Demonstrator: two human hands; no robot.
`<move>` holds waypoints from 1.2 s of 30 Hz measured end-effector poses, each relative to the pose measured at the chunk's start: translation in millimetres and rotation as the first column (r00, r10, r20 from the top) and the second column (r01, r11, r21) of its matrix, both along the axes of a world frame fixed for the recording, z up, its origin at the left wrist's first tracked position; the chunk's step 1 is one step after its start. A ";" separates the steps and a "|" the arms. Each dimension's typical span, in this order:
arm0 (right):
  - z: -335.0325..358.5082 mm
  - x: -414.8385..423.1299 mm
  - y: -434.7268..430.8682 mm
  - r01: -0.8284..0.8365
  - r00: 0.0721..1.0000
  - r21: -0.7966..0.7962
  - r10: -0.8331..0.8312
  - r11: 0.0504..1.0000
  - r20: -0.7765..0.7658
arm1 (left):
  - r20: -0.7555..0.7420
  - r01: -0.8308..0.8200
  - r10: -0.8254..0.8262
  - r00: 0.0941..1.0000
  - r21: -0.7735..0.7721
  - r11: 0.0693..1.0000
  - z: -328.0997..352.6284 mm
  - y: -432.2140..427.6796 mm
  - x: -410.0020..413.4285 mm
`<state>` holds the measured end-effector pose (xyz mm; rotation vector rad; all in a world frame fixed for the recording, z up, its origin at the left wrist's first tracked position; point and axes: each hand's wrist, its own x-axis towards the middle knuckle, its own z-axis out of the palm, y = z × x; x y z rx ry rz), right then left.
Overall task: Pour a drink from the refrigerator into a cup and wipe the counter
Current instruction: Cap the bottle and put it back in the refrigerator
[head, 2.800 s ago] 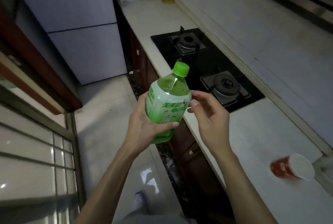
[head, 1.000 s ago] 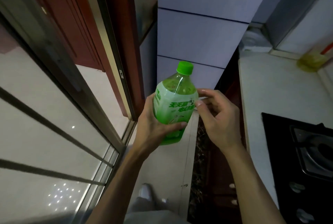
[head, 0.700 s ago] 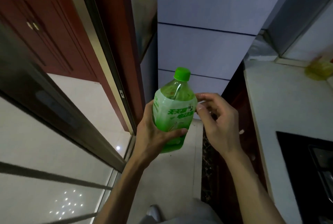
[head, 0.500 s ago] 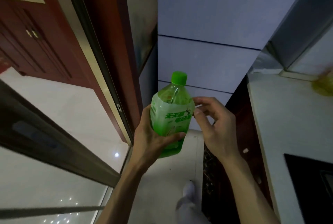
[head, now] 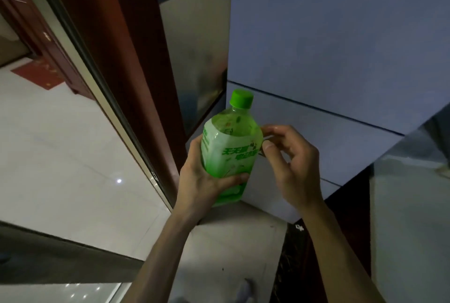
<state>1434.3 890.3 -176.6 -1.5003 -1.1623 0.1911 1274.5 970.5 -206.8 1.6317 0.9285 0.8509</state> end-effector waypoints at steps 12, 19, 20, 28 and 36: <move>-3.8 58.7 117.1 0.010 0.995 -0.187 0.008 0.982 0.095 | -0.005 -0.127 0.127 0.992 -0.014 0.992 -4.7 70.1 28.8; 24.3 80.1 241.8 0.160 0.864 -0.523 0.138 0.837 0.484 | -0.016 -0.085 0.084 0.996 -0.029 0.996 -1.6 127.1 28.1; 30.7 81.1 257.8 0.204 0.783 -0.527 0.185 0.825 0.593 | -0.032 -0.073 0.072 0.997 -0.031 0.997 -1.9 134.1 28.6; 31.7 102.6 342.9 0.675 0.156 -0.386 0.389 0.629 0.908 | -0.086 -0.035 0.030 0.996 -0.061 0.998 -7.0 164.1 27.5; 26.6 96.8 363.7 0.745 0.268 -0.475 0.441 0.469 0.856 | -0.088 -0.010 0.002 0.996 -0.093 0.996 -7.7 170.6 26.5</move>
